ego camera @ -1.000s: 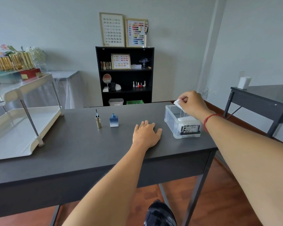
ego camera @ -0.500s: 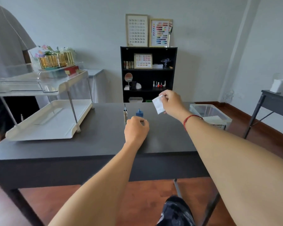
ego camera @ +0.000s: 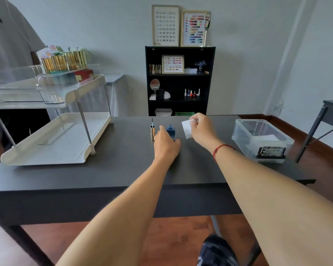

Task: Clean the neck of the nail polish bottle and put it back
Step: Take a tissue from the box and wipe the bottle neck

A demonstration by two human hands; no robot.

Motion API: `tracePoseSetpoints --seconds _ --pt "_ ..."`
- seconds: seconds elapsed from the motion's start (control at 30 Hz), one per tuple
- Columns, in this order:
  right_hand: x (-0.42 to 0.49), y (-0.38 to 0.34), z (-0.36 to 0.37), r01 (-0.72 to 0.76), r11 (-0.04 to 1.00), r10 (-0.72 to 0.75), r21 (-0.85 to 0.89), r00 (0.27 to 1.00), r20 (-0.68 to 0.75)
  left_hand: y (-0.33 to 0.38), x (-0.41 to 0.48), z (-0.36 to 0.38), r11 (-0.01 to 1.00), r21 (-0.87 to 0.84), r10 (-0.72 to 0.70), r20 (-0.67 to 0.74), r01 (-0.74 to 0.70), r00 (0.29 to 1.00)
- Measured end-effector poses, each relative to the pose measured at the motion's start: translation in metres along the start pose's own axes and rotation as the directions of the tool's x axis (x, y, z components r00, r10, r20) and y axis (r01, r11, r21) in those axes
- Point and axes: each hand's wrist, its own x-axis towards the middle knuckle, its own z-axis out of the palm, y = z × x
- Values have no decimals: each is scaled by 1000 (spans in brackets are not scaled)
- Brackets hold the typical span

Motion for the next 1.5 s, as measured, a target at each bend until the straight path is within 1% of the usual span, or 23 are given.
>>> tracePoseSetpoints --seconds 0.17,0.27,0.37,0.5,0.57,0.67,0.73,0.87,1.0,1.17,1.23,1.4,1.5 --pt "6 10 9 -77 995 79 58 996 -31 0 11 6 1000 2 17 -39 -17 999" --pt "8 10 13 -82 994 84 71 996 -30 -3 14 8 999 -31 5 -55 -7 998" --pt "9 7 16 -60 997 60 39 998 5 -7 15 7 999 -48 16 -59 -19 998" --pt "8 1 19 -32 998 28 58 997 66 -8 16 4 997 -52 58 -70 -62 996" --pt "5 -2 18 -9 997 2 78 996 89 -8 16 2 996 -59 58 -71 -62 996" --pt "0 -5 14 7 990 -19 139 996 82 -8 16 2 996 -55 64 -61 -67 996" --pt "-1 -6 12 -12 985 -8 174 994 112 -8 16 2 996 -57 66 -60 -69 996" --pt "-4 -6 9 -89 979 54 185 981 186 -7 15 3 997 -32 73 -47 -75 996" --pt "-2 -2 9 -130 970 69 205 958 280 -8 15 4 996 -5 91 -50 -91 995" --pt "0 0 9 -124 957 44 262 956 290 -10 17 3 994 -15 103 -47 -104 994" --pt "0 -1 8 -115 962 41 246 957 289 -10 18 3 995 -8 102 -45 -103 994" --pt "1 -2 2 -51 992 17 115 959 282 -11 20 5 996 -6 91 -63 -91 994" --pt "3 0 -3 -54 994 28 98 967 255 -12 18 6 995 -29 91 -54 -92 994"
